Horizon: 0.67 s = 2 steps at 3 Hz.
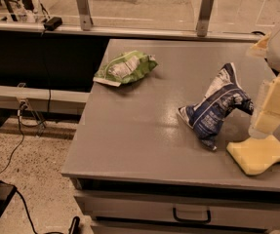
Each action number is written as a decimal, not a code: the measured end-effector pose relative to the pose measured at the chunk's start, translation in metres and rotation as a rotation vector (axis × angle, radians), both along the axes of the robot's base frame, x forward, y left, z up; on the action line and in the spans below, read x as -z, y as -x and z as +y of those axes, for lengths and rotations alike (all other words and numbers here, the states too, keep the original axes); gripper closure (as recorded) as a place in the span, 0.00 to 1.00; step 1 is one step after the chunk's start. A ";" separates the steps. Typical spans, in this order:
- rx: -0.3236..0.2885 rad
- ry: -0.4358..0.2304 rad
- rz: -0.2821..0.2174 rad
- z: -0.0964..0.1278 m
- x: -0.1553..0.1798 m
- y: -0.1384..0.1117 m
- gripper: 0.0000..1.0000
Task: Pick green jalapeno chip bag
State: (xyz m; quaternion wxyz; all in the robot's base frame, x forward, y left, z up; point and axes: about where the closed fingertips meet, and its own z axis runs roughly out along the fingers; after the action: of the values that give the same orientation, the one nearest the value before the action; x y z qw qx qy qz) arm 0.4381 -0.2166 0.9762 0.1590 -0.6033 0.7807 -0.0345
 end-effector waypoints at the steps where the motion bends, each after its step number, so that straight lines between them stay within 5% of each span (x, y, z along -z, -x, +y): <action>1: 0.000 0.000 0.000 0.000 0.000 0.000 0.00; 2: -0.019 -0.011 -0.040 0.003 -0.006 -0.011 0.00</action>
Offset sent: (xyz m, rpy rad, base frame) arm 0.0274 0.0067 0.0091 0.0272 -0.0768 0.0486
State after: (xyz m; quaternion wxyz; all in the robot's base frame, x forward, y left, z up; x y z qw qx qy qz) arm 0.4491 -0.2134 0.9822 0.1781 -0.6090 0.7718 -0.0407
